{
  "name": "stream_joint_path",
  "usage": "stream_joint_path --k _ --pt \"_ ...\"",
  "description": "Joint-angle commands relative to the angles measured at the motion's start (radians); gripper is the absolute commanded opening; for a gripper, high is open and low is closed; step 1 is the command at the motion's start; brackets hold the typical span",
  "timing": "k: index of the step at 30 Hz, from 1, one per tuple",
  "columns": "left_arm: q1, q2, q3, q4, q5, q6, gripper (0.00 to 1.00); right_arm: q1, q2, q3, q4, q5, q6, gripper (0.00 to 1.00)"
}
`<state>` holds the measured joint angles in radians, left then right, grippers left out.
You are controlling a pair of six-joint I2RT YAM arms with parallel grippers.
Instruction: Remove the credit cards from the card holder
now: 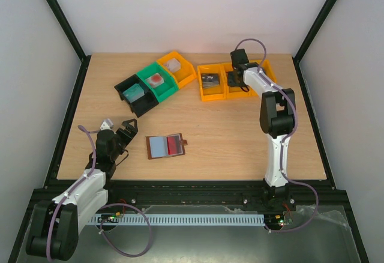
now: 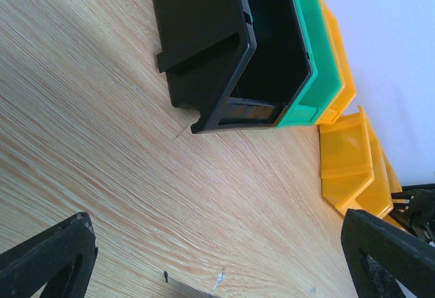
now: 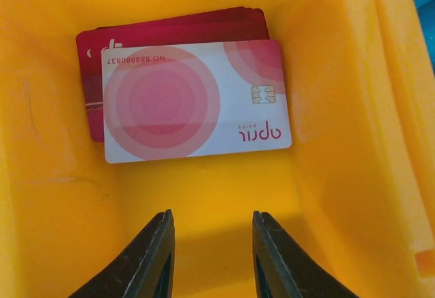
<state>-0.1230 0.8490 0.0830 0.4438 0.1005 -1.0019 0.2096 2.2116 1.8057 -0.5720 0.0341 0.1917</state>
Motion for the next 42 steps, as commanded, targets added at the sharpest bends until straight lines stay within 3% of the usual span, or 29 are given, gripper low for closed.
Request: stream_joint_path --k 1,5,10,14,18,23,42 --pt "0.006 -0.001 -0.016 0.027 -0.004 0.007 0.99 -0.014 -0.036 0.011 0.013 -0.033 0.026 0.32" --pt "0.006 -0.001 -0.016 0.029 -0.004 0.008 0.99 -0.044 -0.152 -0.186 0.294 -0.119 0.209 0.34" --pt "0.006 -0.001 -0.015 0.031 -0.002 0.006 0.99 -0.047 -0.273 -0.442 0.738 -0.184 0.590 0.34" --pt "0.006 -0.008 -0.016 0.027 -0.004 0.010 0.99 -0.047 -0.240 -0.490 0.889 -0.153 0.847 0.36" --pt "0.006 -0.010 -0.016 0.031 -0.002 0.011 0.99 -0.047 -0.233 -0.556 0.978 -0.091 1.023 0.48" --pt "0.006 -0.007 -0.017 0.036 -0.001 0.010 0.99 -0.047 -0.230 -0.574 0.968 -0.092 1.132 0.59" --pt "0.005 -0.052 -0.014 0.057 0.016 0.043 0.99 -0.052 -0.044 -0.457 0.875 -0.081 1.285 0.57"
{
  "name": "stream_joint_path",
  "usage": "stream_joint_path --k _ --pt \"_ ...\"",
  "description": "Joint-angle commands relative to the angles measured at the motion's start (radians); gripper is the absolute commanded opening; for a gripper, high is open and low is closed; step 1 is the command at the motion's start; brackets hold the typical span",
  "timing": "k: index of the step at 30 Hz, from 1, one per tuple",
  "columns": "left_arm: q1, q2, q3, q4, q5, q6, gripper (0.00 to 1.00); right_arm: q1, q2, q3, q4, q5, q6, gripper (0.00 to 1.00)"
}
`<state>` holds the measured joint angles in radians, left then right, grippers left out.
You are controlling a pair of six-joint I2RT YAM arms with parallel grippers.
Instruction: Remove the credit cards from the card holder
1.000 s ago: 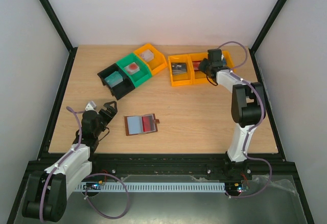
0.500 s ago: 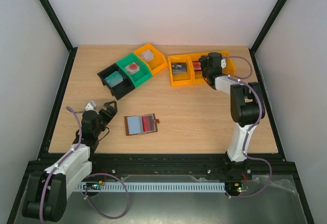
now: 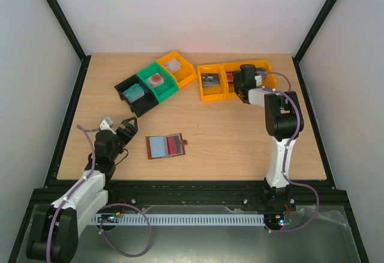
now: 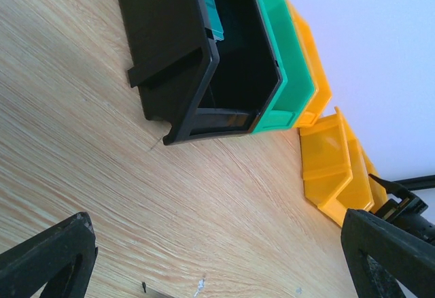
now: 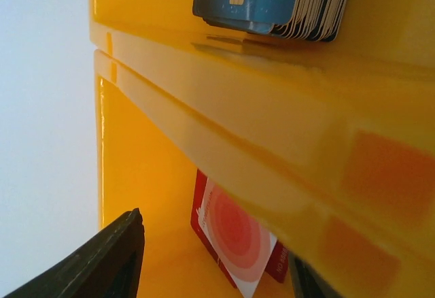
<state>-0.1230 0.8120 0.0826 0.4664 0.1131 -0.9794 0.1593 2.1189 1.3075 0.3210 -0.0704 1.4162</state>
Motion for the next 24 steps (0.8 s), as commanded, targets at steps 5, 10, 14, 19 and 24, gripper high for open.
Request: stream_joint_path --k 5,10,14,19,24 --pt "0.007 -0.014 -0.015 0.034 0.002 0.021 0.99 -0.005 0.111 0.098 -0.032 0.041 0.083 0.53" --pt "0.006 -0.016 -0.015 0.037 0.002 0.018 0.99 -0.013 0.150 0.149 -0.049 0.061 0.094 0.41" --pt "0.006 -0.012 -0.017 0.039 0.003 0.016 0.99 -0.015 0.160 0.174 -0.062 0.062 0.091 0.35" --pt "0.006 -0.011 -0.017 0.039 0.003 0.015 0.99 -0.017 0.155 0.185 -0.078 0.025 0.062 0.36" --pt "0.005 -0.015 -0.017 0.041 0.005 0.015 0.99 -0.015 0.046 0.321 -0.198 0.050 -0.407 0.40"
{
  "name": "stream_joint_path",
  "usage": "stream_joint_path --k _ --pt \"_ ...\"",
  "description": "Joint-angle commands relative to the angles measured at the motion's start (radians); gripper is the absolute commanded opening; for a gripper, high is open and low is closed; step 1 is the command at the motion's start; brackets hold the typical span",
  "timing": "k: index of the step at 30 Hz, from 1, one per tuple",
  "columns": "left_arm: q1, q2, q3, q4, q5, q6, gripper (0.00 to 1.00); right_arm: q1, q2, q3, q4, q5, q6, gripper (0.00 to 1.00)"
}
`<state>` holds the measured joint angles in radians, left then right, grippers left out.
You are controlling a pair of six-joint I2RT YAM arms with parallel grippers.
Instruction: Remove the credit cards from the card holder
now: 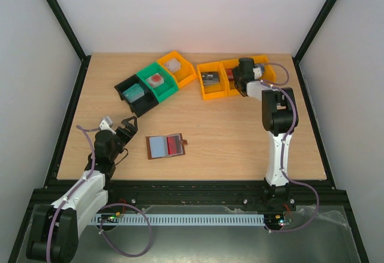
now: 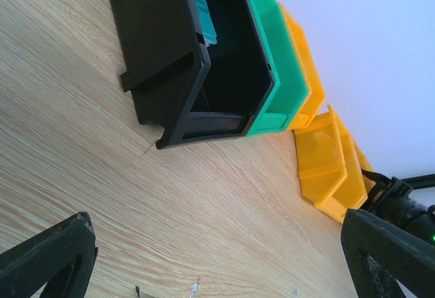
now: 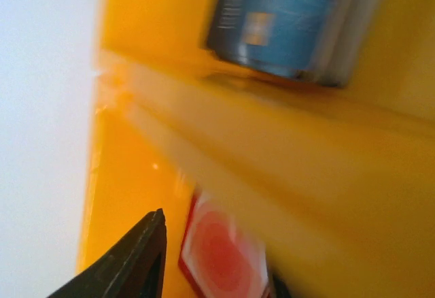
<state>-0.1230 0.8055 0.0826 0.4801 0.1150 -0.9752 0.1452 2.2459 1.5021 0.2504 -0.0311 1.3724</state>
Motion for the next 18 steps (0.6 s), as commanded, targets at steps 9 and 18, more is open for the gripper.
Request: stream_joint_path --k 9,18 --pt "0.006 0.002 -0.015 0.023 0.004 0.015 0.99 -0.007 -0.190 0.284 -0.463 -0.158 -1.684 0.71" --pt "0.014 0.037 -0.015 0.029 0.009 0.011 0.99 -0.059 -0.224 0.049 -0.338 -0.260 -2.613 0.85"
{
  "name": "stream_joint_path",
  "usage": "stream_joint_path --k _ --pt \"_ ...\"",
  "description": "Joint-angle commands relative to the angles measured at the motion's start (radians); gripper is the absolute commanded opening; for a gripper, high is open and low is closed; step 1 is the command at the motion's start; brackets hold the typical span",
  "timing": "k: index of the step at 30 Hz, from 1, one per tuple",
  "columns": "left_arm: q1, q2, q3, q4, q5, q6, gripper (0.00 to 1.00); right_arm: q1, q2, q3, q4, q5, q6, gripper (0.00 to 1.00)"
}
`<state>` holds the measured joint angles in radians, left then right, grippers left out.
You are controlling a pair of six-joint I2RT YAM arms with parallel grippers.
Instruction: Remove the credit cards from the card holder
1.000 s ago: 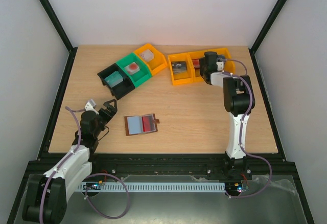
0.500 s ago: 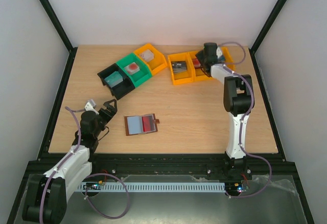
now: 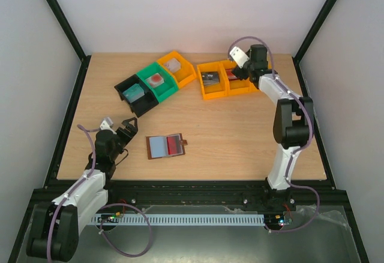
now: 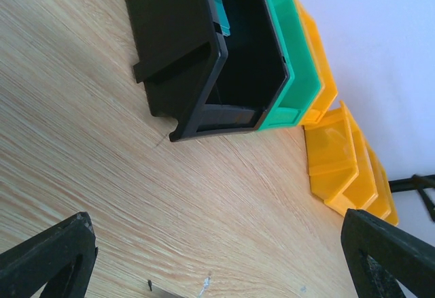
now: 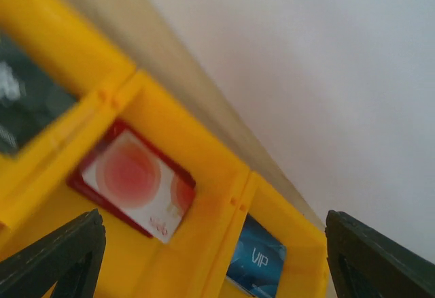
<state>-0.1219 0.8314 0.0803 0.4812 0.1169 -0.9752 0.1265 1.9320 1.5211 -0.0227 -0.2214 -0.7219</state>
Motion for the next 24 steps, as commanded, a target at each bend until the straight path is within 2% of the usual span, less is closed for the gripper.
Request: stream_joint_path --k 1,8,13,19,24 --pt "0.014 0.011 -0.013 0.029 0.008 0.010 0.99 -0.044 0.117 0.052 -0.089 -0.065 -0.565 0.85" --pt "0.024 0.019 -0.013 0.031 0.012 0.009 0.99 -0.050 0.234 0.117 -0.096 -0.010 -0.807 0.84" --pt "0.031 0.030 -0.015 0.032 0.013 0.003 0.99 -0.046 0.284 0.113 -0.045 -0.001 -0.944 0.78" --pt "0.034 0.035 -0.015 0.033 0.015 0.000 0.99 -0.030 0.336 0.112 0.079 0.027 -0.975 0.74" --pt "0.037 0.035 -0.015 0.032 0.015 0.000 0.99 -0.028 0.376 0.158 0.064 0.010 -0.959 0.65"
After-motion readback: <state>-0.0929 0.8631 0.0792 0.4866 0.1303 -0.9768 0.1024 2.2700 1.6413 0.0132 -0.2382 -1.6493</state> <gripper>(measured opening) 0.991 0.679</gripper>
